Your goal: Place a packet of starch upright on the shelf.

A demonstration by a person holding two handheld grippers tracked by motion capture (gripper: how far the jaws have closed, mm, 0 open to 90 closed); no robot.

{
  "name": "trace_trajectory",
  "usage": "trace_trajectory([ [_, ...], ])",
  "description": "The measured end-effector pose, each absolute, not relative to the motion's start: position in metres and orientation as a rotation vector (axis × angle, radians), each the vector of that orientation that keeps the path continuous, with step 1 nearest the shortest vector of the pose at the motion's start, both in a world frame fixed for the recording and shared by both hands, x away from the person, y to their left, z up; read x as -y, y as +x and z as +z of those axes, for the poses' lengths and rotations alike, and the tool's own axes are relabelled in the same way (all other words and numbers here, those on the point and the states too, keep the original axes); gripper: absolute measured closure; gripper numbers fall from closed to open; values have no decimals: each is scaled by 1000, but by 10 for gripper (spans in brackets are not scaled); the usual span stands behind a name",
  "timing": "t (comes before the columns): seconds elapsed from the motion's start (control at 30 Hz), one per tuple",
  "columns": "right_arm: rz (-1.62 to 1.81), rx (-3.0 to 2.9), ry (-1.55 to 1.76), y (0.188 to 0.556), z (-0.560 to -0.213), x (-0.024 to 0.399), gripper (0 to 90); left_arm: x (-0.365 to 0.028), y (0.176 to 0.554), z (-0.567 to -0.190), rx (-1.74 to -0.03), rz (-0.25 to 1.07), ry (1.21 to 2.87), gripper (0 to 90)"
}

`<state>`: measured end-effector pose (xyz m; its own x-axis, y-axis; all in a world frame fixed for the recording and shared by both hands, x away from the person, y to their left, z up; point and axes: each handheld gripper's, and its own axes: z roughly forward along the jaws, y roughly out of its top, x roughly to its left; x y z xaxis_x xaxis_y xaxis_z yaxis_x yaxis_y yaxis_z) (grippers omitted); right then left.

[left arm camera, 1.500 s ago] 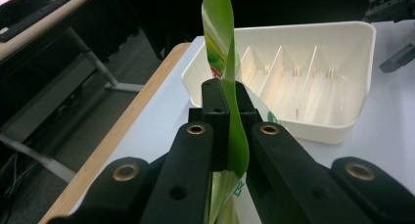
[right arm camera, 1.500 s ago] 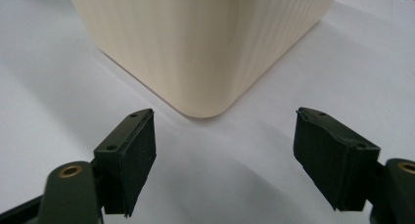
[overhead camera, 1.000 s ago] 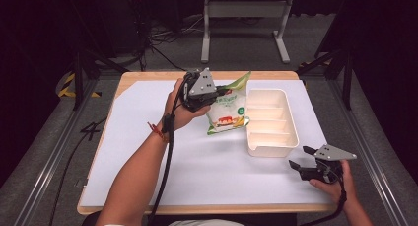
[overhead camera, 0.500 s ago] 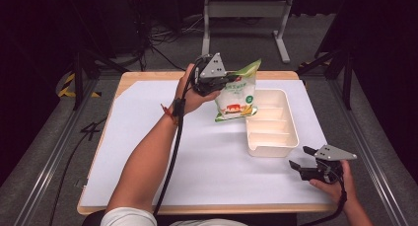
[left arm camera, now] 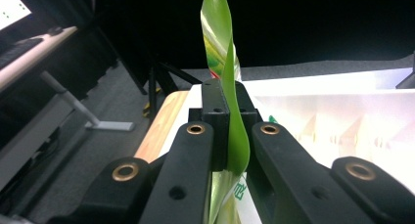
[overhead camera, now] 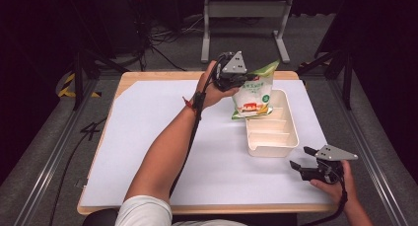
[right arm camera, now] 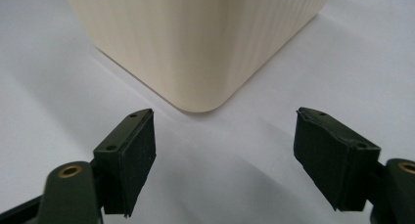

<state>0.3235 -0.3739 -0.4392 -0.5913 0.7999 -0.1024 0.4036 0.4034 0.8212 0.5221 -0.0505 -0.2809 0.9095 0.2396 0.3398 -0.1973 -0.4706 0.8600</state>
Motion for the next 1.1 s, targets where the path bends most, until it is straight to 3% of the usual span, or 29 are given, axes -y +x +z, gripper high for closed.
trace_trajectory([
  [1.1, 1077, -2172, 1035, 320, -440, 376, 237, 110, 530, -299, -37, 416, 1951, 892],
])
